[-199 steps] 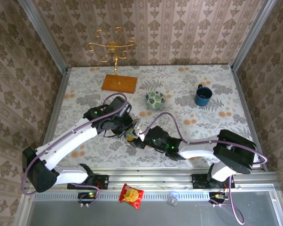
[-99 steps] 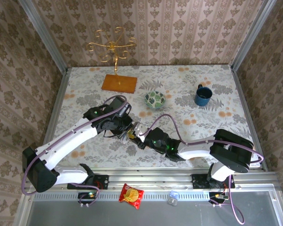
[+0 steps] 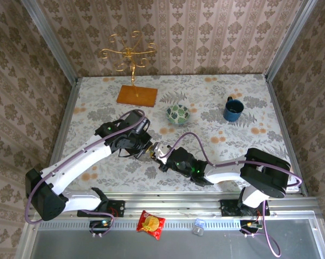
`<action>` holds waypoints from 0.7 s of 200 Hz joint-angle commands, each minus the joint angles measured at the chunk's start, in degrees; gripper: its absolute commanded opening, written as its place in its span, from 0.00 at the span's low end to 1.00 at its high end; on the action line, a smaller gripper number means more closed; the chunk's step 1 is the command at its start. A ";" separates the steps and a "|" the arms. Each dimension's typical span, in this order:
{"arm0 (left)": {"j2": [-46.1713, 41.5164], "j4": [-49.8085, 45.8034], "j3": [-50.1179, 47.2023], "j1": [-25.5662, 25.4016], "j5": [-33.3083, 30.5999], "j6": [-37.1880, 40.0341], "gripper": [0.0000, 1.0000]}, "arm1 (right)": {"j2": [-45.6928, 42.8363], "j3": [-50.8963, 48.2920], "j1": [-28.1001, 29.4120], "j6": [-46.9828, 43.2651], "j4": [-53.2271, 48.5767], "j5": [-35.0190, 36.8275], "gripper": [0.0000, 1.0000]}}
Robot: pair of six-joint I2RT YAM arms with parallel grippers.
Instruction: Put the keys on the keyring
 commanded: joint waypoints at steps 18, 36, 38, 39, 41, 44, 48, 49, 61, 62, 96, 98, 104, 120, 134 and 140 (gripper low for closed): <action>-1.42 -3.23 0.62 0.31 -0.27 -3.84 0.00 | 1.67 -0.24 -0.87 2.65 -3.17 0.53 0.00; -1.33 -3.34 0.66 0.37 -0.18 -4.18 0.00 | 2.27 0.49 -1.23 4.14 -4.76 -0.59 0.00; -1.33 -3.39 0.66 0.39 -0.25 -4.25 0.00 | 2.30 0.55 -1.24 4.24 -4.91 -0.67 0.00; -1.33 -3.38 0.66 0.40 -0.26 -4.26 0.00 | 2.35 0.58 -1.24 4.30 -4.96 -0.70 0.00; -1.33 -3.38 0.66 0.40 -0.31 -4.36 0.00 | 2.39 0.71 -1.29 4.46 -5.00 -0.72 0.00; -1.37 -3.47 0.66 0.40 -0.27 -4.48 0.00 | 2.58 0.86 -1.33 4.57 -5.13 -0.85 0.00; -1.41 -3.57 0.59 0.48 -0.43 -4.66 0.00 | 2.65 1.07 -1.42 4.83 -5.34 -1.09 0.00; -1.41 -3.64 0.58 0.49 -0.39 -4.69 0.00 | 2.70 1.10 -1.46 4.86 -5.40 -1.13 0.00; -1.54 -3.74 0.41 0.58 -0.32 -5.02 0.00 | 3.04 1.63 -1.67 5.40 -6.04 -1.43 0.00; -1.52 -3.72 0.40 0.67 -0.38 -5.09 0.00 | 3.03 1.64 -1.68 5.45 -6.14 -1.43 0.00; -1.24 -3.31 -0.58 0.67 0.16 -6.18 0.00 | 2.03 1.28 -1.86 5.97 -5.11 -1.54 0.34; -1.24 -3.17 -0.66 0.69 0.19 -6.20 0.00 | 1.89 1.17 -1.86 5.88 -4.95 -1.70 0.34; -1.22 -2.85 -1.01 0.67 0.26 -6.44 0.00 | 1.35 0.60 -1.86 5.46 -4.12 -2.05 0.36; -1.15 -2.09 -1.58 0.66 0.52 -6.88 0.00 | 0.32 -1.42 -1.82 4.14 -1.06 -3.19 0.38; -1.02 -1.68 -1.71 0.77 0.75 -7.06 0.00 | 0.09 -3.22 -1.53 2.72 3.12 -3.79 0.37; -0.99 -1.62 -1.79 0.76 0.85 -7.11 0.00 | -0.06 -3.97 -1.39 2.12 5.14 -3.96 0.37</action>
